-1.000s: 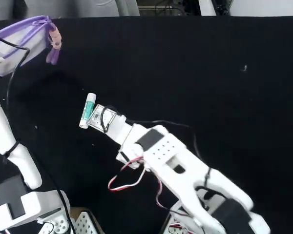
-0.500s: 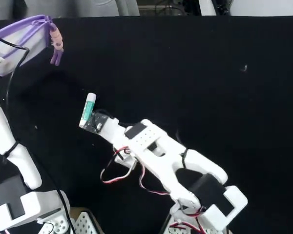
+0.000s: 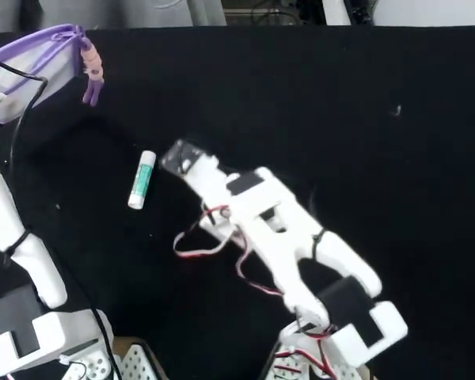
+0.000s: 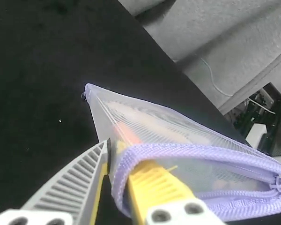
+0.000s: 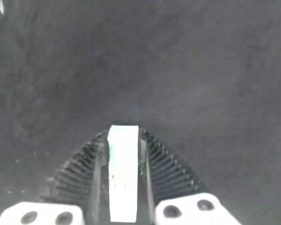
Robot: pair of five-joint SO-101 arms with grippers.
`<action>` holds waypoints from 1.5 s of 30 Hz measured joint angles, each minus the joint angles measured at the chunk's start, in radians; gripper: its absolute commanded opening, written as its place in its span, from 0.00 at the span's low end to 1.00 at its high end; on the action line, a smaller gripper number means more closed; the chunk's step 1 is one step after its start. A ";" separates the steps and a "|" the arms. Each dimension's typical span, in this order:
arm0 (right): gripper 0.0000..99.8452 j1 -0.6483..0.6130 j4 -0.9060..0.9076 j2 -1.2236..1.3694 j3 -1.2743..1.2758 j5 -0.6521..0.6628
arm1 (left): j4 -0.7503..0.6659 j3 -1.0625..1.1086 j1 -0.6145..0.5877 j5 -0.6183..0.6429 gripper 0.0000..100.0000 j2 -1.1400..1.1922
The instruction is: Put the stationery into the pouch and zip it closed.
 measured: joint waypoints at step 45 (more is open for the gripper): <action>0.01 0.084 -0.999 -1.092 0.377 -0.437 | 0.226 0.014 0.623 0.000 0.03 0.000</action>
